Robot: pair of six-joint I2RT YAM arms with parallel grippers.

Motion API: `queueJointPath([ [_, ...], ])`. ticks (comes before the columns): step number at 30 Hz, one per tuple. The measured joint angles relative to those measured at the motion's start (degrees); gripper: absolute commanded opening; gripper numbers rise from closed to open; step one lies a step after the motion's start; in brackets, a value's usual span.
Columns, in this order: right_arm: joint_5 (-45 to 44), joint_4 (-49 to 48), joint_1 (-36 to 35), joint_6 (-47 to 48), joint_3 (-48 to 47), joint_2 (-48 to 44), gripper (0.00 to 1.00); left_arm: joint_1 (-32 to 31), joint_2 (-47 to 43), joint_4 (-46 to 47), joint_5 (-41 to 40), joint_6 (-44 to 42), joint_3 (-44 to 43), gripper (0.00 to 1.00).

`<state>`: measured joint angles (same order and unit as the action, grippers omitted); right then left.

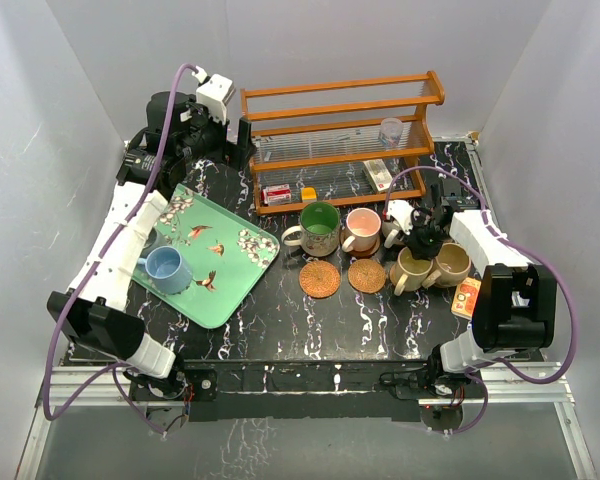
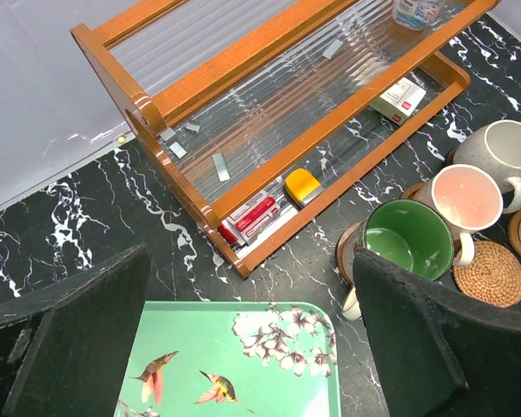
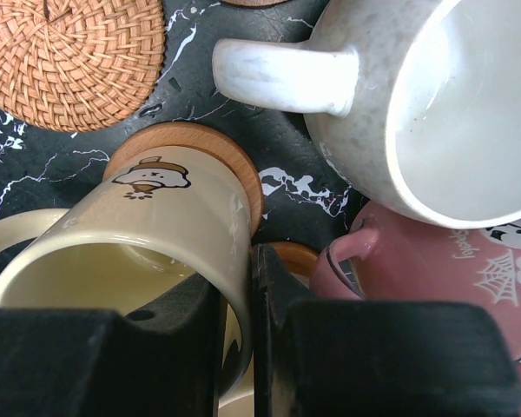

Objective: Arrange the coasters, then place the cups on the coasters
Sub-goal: Place the cup on the coaster.

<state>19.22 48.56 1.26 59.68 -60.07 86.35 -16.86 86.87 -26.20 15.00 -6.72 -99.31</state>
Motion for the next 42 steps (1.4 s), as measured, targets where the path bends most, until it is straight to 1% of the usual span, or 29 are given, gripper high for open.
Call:
queueJointPath([
  [21,0.61,-0.98,0.0,-1.29,0.24,-0.02,0.0,0.79,-0.55,0.33,1.6,0.44,0.92,0.99],
  [26,0.63,-2.14,0.04,-1.4,1.33,-0.44,0.11,0.9,-0.7,0.42,1.79,0.42,1.07,0.99],
  [42,0.17,-2.1,0.02,-2.93,1.77,-1.14,0.31,1.03,-1.86,0.5,1.99,0.39,2.43,0.99],
])
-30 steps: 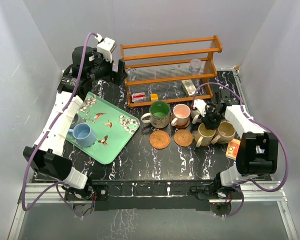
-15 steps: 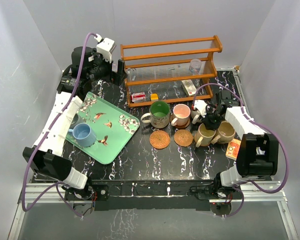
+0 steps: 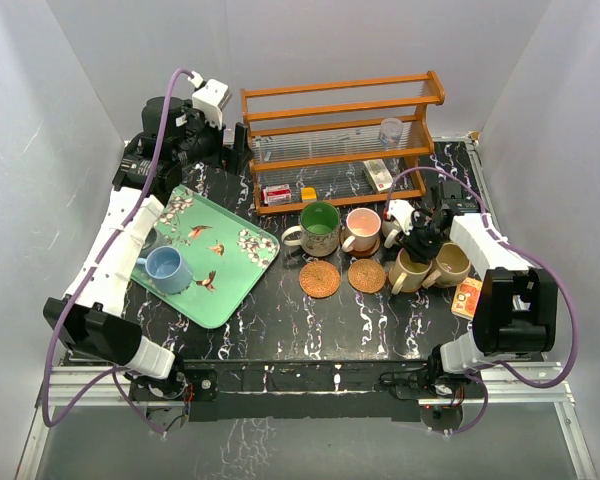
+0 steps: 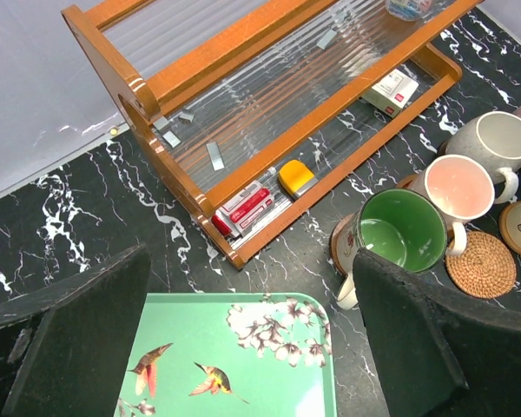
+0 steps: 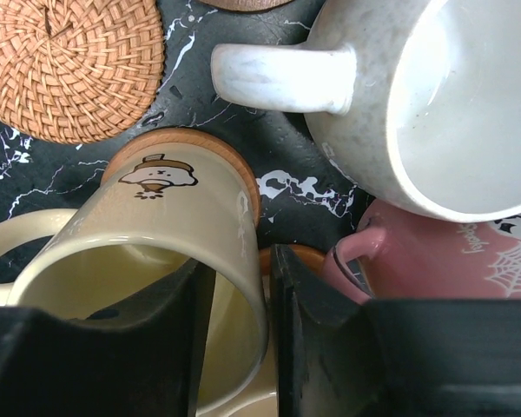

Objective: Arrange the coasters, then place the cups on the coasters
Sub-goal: Place the cup on the coaster, then pick up the cup from the tray.

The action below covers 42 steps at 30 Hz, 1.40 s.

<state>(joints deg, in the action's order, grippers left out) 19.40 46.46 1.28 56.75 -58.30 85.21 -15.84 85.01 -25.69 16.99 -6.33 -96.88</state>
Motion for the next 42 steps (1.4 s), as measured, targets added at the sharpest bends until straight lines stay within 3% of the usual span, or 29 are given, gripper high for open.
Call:
queueJointPath([
  [16,0.48,5.14,0.0,-4.59,-8.2,-5.05,0.53,3.82,-6.82,-3.69,-3.02,-3.56,7.13,0.98],
  [28,6.62,7.8,-2.8,-13.88,-14.67,-6.6,0.6,23.12,-10.08,-13.42,0.46,-10.4,14.23,0.93],
  [36,11.41,8.22,-5.42,-18.75,-14.67,-7.8,0.6,38.05,1.4,-20.2,6.82,-22.75,9.01,0.84],
  [42,13.66,7.56,-6.78,-20.9,-13.66,-8.79,0.6,42.1,14.38,-26.16,7.85,-34.84,2.05,0.77],
])
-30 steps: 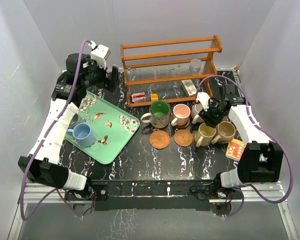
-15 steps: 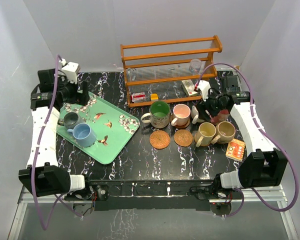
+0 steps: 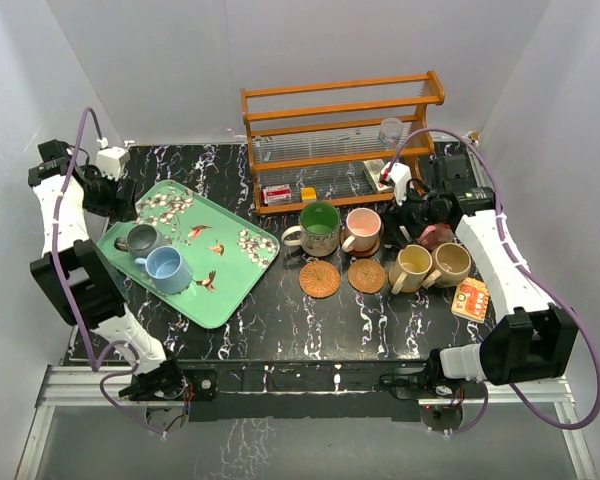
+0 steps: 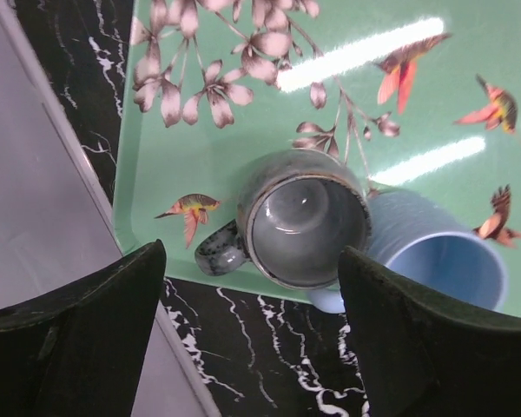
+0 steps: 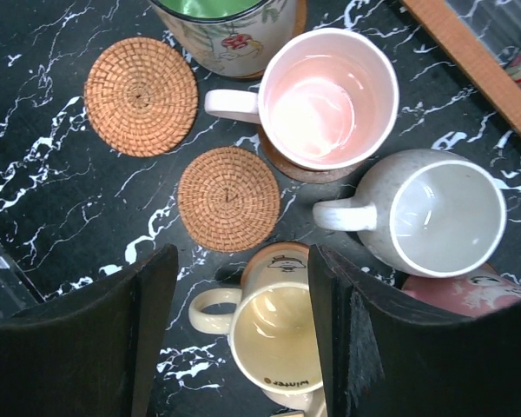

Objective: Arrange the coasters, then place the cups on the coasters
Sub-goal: Pick up the cup from the tray.

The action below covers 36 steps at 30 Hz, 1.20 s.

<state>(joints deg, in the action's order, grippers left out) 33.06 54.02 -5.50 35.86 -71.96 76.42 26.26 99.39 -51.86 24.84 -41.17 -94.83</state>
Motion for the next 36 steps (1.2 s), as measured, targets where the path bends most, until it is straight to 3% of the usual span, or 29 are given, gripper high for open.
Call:
queueJointPath([
  [17,0.94,-0.74,-1.31,-2.19,2.49,-0.09,0.59,-0.42,15.63,-6.86,-0.35,-25.83,-4.44,0.69],
  [26,0.09,-1.36,-2.01,-3.26,2.49,0.37,0.59,-3.28,21.31,-8.02,-0.81,-31.21,-5.64,0.48],
  [36,-0.61,-1.53,-2.4,-3.89,2.49,1.7,0.58,-4.76,23.28,-11.61,-1.42,-32.74,-8.59,0.36],
])
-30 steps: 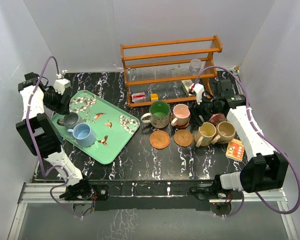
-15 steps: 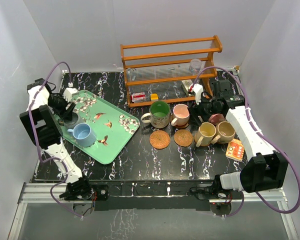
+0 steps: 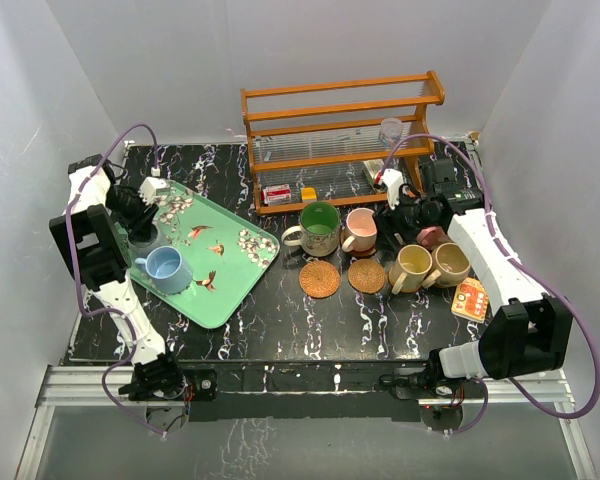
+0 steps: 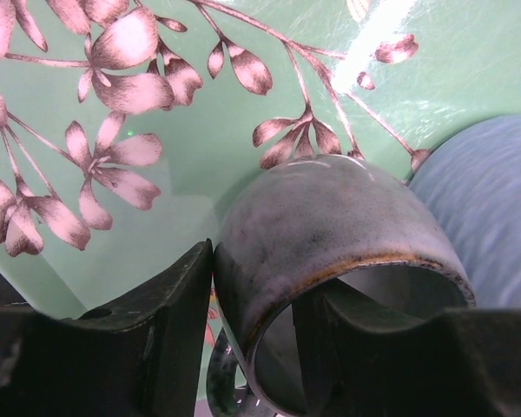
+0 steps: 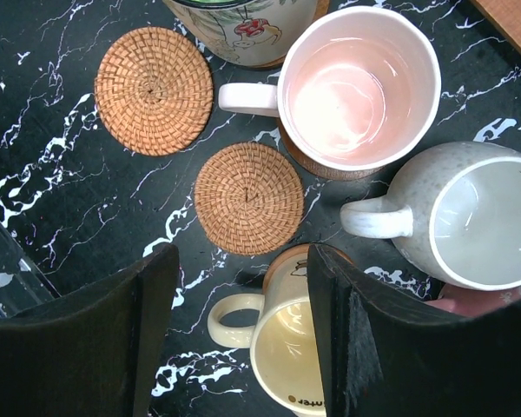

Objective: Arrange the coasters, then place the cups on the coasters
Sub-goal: Pick up the cup from the tray, then place the cup on the coaster.

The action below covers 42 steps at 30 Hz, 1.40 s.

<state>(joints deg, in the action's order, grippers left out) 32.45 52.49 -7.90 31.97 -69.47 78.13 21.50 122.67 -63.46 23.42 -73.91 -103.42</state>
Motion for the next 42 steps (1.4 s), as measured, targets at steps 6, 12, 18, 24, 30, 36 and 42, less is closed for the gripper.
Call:
queueJointPath([
  [6,-0.46,0.0,-0.26,-0.44,0.0,0.92,0.58,-0.5,0.0,-0.09,-0.28,-0.68,0.0,0.21],
  [12,-0.92,0.0,-0.35,-0.57,0.0,1.11,0.58,-1.9,0.72,-0.02,-0.74,-0.61,-1.33,0.13],
  [18,-1.14,-0.02,-0.42,-0.59,0.0,1.11,0.58,-3.43,0.83,-0.2,-0.72,1.18,-3.93,0.07],
  [24,-1.77,-0.07,-0.48,-0.92,0.0,1.11,0.58,-5.33,0.11,1.51,-0.87,5.4,-5.86,0.0],
  [30,-2.62,-0.55,-0.52,-2.47,0.0,1.11,0.57,-9.75,-5.84,5.81,-2.29,14.14,-5.53,0.0],
  [36,-3.65,-1.92,-0.52,-4.04,0.0,1.09,0.57,-16.9,-18.03,10.36,-2.43,26.36,-2.38,0.0],
  [42,-5.57,-3.61,-0.5,-6.67,0.31,1.09,0.57,-27.02,-26.6,11.45,-2.38,37.55,-1.05,0.0],
])
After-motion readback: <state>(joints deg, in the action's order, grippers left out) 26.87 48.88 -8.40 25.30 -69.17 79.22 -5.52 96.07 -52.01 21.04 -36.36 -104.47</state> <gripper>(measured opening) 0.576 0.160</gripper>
